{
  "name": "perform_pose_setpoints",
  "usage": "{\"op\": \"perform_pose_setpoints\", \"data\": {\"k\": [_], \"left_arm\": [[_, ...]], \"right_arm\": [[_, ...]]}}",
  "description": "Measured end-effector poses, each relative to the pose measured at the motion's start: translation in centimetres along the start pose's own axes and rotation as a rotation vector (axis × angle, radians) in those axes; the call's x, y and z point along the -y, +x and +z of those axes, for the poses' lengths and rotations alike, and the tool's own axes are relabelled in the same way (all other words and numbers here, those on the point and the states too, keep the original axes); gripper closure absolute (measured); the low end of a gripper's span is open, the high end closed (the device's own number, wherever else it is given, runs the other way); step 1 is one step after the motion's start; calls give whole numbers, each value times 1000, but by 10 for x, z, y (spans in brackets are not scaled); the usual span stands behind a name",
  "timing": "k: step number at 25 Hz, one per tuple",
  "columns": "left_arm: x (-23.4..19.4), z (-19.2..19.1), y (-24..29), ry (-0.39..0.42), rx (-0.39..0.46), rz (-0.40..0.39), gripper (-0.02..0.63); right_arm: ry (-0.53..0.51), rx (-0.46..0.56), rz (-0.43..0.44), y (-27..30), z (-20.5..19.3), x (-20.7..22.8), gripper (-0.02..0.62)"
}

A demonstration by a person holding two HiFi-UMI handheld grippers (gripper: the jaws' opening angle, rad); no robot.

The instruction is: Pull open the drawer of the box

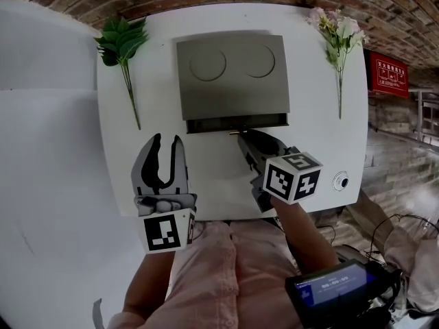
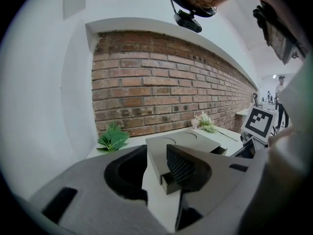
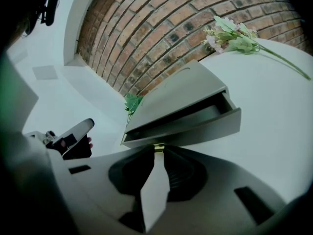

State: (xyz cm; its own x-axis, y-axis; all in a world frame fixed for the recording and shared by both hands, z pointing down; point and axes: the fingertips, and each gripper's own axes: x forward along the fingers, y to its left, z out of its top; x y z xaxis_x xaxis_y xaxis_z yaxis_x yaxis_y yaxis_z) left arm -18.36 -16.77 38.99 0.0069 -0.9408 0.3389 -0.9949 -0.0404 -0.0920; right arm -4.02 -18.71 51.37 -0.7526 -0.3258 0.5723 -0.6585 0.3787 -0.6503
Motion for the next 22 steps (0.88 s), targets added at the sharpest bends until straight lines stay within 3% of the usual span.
{"op": "perform_pose_setpoints", "data": {"k": [22], "left_arm": [[11, 4, -16, 16, 13, 0, 477]], "right_arm": [[-15, -13, 3, -13, -18, -3, 531]]}}
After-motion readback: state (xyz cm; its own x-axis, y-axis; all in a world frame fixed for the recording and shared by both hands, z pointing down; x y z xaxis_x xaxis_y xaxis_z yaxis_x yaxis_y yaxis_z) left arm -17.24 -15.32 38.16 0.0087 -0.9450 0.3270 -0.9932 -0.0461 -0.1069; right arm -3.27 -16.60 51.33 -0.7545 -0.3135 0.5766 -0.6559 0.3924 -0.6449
